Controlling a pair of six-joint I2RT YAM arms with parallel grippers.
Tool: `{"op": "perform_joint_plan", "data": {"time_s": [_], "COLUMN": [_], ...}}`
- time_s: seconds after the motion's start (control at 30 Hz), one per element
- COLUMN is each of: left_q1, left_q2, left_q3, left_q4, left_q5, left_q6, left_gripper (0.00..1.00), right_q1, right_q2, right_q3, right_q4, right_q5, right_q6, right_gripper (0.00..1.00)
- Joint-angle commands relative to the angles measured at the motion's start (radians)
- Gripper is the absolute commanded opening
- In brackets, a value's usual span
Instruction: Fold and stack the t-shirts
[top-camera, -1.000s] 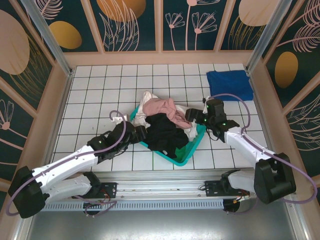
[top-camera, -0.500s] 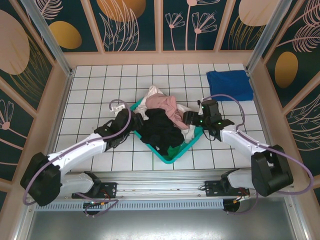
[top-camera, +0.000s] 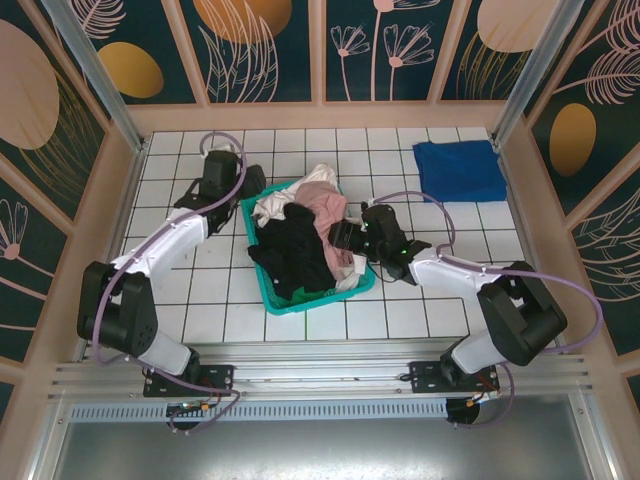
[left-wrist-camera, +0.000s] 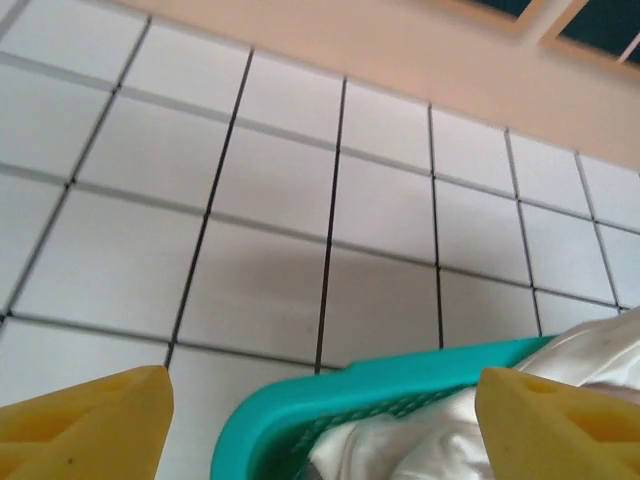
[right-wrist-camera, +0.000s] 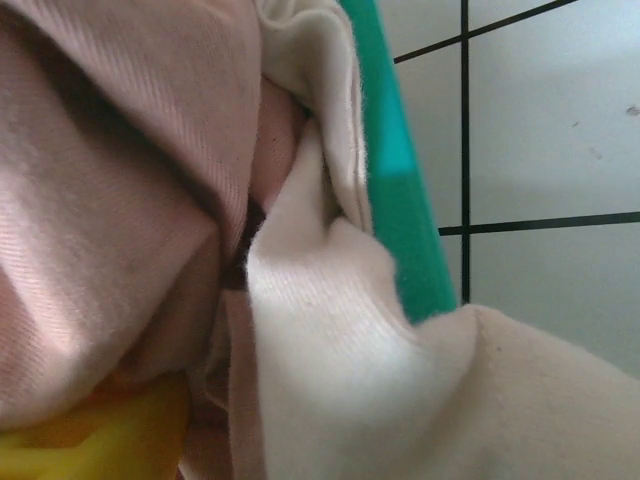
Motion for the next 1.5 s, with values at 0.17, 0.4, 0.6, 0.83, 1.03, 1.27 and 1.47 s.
{"op": "perform_joint_plan", "data": {"time_s": [0.17,0.4,0.6,0.83,1.03,1.27,1.47], "left_q1": [-0.367,-0.661,-0.728,-0.728,-0.672,-0.483,-0.289], "left_q2": [-0.235,-0.003,0.259,0.389,0.33,0.157,0.119], "left_q3": [-0.045,0.07,0.254,0.304,0.21,-0.011,-0.048], "left_q4": [-0.26,-0.266,-0.315,-0.386,-0.441,-0.271,-0.165], "left_q5": [-0.028,-0.034,-0.039,-0.067,-0.171,-0.173,-0.179], "left_q6": [0.111,-0.139,-0.207,-0.212,-0.135,0.187,0.447], "left_gripper": [0.9,0.69,0.68,0.71,0.53,0.33,0.17], "right_q1": [-0.177,-0.405,-0.63,-0.699,-0.705,-0.71,-0.719], "right_q2": [-0.148,-0.281,-0.362,-0.377,-0.376,-0.375,-0.373], "right_q3": [-0.008,-0.058,-0.163,-0.231,-0.239,-0.242,-0.241], "right_q4": [-0.123,-0.209,-0.174,-0.126,-0.107,-0.107,-0.113], "right_q5": [0.004,-0.002,-0.114,-0.205,-0.223,-0.207,-0.185], "right_q6": [-0.074,-0.168,-0.194,-0.203,-0.195,-0.185,-0.186], "right_gripper": [0.87,0.92,0.92,0.92,0.92,0.93,0.93]}}
